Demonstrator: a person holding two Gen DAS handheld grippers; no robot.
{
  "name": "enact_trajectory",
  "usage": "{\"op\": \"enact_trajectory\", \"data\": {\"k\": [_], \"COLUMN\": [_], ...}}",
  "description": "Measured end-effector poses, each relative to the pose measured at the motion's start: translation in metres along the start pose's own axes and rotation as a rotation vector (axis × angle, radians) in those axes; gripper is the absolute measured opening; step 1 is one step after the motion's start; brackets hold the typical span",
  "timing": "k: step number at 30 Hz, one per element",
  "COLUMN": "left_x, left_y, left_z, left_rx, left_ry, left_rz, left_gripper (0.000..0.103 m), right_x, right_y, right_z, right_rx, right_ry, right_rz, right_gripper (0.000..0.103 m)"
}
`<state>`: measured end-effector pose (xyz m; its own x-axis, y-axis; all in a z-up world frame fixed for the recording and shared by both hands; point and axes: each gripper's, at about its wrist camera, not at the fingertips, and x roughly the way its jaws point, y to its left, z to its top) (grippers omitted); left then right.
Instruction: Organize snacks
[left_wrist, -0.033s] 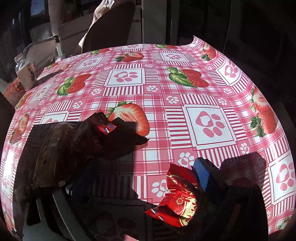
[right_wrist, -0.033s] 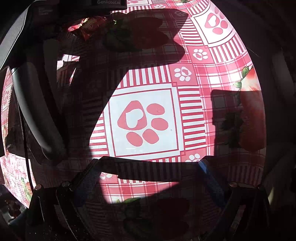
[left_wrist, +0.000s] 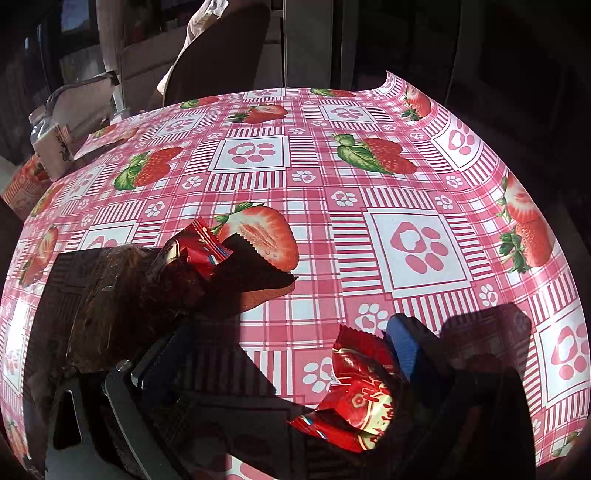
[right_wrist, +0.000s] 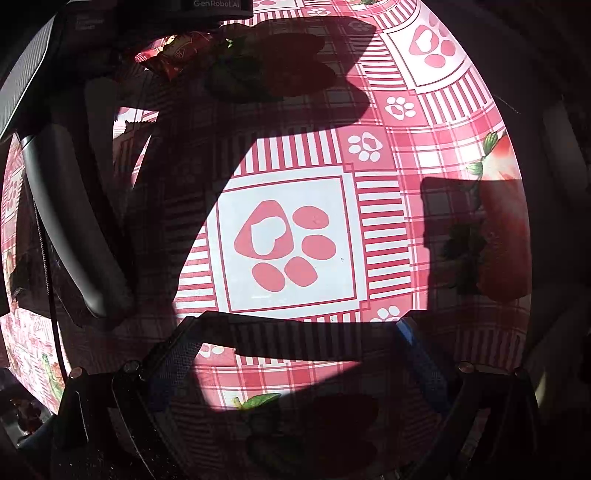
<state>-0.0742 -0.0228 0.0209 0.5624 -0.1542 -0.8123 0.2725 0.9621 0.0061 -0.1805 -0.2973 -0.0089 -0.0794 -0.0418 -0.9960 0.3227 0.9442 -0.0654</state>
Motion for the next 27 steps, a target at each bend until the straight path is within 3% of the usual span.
{"op": "enact_trajectory", "data": {"k": [13,22,27], "left_x": [-0.002,-0.011,-0.012], "left_y": [0.000,0.003,0.002], "left_z": [-0.001,-0.006,-0.007], "left_rx": [0.000,0.000,0.002], "left_ry": [0.001,0.001,-0.001], "left_rz": [-0.001,0.000,0.000], "left_gripper": [0.103,0.103,0.103], "right_x": [-0.002,0.005,0.001], "right_y": [-0.003,0.010,0.009], "right_z": [0.007,0.013,0.007], "right_rx": [0.006,0.089,0.065], "right_ry": [0.051,-0.057,-0.017], "right_rz": [-0.044,-0.105,-0.094], "right_gripper": [0.103,0.103,0.103]}}
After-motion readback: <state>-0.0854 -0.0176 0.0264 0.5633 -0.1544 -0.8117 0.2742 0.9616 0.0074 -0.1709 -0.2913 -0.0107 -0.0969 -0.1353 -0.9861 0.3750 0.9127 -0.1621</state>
